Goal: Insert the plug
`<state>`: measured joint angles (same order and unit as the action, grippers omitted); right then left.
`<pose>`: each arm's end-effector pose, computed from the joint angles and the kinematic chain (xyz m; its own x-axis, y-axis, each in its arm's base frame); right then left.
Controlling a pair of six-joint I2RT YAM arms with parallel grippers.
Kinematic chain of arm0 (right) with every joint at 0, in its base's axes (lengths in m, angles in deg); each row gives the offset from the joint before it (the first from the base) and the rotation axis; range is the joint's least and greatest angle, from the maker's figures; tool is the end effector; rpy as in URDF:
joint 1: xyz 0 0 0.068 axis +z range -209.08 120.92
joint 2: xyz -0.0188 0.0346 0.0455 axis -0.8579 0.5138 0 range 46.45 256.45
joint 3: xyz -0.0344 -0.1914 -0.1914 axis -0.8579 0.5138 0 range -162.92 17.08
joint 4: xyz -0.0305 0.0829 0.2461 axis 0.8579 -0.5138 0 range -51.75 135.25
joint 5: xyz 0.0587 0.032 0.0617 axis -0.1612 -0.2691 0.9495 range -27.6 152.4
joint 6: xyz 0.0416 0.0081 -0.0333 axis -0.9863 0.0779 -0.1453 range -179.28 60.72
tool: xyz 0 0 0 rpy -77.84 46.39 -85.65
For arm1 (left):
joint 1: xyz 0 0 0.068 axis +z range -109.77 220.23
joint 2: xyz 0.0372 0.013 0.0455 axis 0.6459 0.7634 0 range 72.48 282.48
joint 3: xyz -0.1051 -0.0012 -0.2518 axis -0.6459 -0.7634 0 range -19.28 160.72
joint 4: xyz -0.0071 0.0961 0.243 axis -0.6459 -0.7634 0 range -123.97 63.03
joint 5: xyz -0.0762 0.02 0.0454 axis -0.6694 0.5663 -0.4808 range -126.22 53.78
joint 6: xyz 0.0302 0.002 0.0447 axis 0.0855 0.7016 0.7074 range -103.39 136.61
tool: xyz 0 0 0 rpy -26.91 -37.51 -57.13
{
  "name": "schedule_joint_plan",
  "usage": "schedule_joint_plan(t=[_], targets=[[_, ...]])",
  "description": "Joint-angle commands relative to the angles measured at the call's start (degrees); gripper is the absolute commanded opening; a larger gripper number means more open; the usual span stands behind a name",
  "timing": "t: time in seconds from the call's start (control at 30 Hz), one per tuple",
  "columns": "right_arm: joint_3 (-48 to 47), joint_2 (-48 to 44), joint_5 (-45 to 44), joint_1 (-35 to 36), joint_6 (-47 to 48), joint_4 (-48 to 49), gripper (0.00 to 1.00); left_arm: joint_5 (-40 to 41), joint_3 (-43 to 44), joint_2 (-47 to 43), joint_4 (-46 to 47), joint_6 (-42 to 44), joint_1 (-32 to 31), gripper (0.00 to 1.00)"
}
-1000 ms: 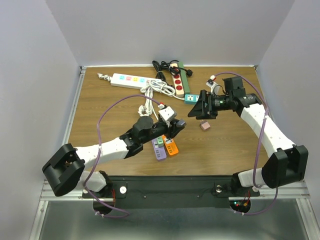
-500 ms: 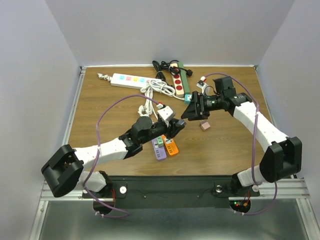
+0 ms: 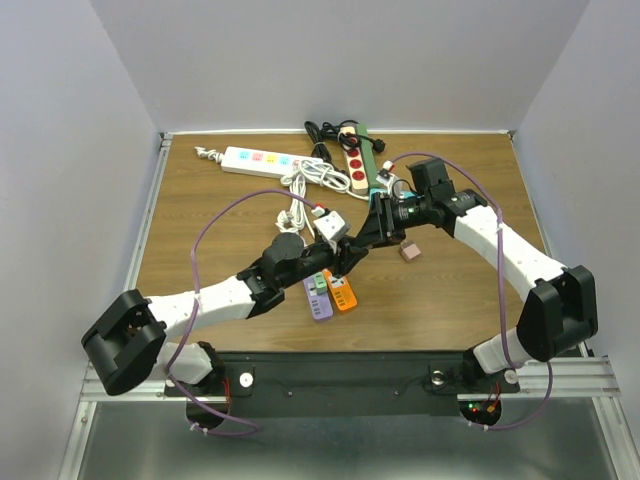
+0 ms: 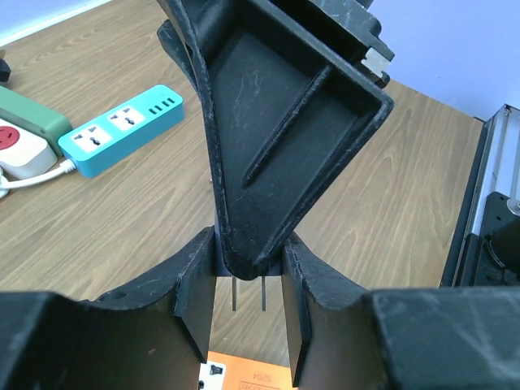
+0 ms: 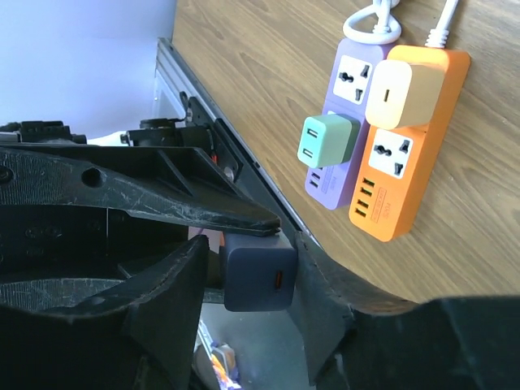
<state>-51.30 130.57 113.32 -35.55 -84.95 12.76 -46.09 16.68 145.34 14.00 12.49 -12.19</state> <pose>0.2726 0.1487 0.2955 -0.9307 -0.1076 -0.3496 -0.3580 0.4639 0.8104 0.1676 -0.2279 0.2744 -0.0203 -0.0897 -0.9958 0.8859 0.4600 -0.0595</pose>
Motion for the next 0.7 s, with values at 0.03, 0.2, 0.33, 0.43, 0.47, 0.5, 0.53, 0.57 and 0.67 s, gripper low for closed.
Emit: schedule_joint_plan(t=[0.03, 0.2, 0.33, 0.43, 0.47, 0.5, 0.53, 0.57, 0.67], targets=[[0.88, -1.06, 1.29, 0.11, -0.52, 2.70, 0.35, 0.82, -1.07, -2.46, 4.03, -0.19, -0.22, 0.00], [0.36, -0.80, -0.19, 0.11, -0.43, 2.61, 0.03, 1.43, -0.81, -2.20, 3.15, -0.36, -0.22, 0.00], [-0.53, -0.36, -3.53, 0.11, -0.08, 2.61, 0.00, 3.98, 0.33, -1.23, -0.10, -2.29, -0.22, 0.31], [-2.45, 0.26, -7.39, -0.15, 0.27, 2.52, 0.00, 4.95, -0.19, -1.93, -1.07, -3.35, -0.22, 0.48], [-3.68, 0.52, -7.93, -0.24, 0.44, 2.52, 0.00, 4.95, -0.98, -2.28, -1.07, -3.52, -0.22, 0.55], [-4.39, 0.96, -8.29, -0.67, 0.53, 2.52, 0.00, 4.95, -1.42, -2.89, -1.07, -3.87, -0.22, 0.58], [-5.18, 2.01, -9.16, -0.94, 0.62, 2.52, 0.00, 5.03, -1.77, -4.03, -1.24, -4.05, -0.22, 0.62], [-6.66, 2.45, -9.60, -0.94, 0.80, 2.52, 0.00, 5.47, -2.56, -4.56, -1.77, -4.05, -0.22, 0.73], [-8.87, 5.26, -10.66, -1.38, 1.32, 2.61, 0.00, 6.61, -4.06, -7.02, -3.17, -4.40, -0.13, 0.92]])
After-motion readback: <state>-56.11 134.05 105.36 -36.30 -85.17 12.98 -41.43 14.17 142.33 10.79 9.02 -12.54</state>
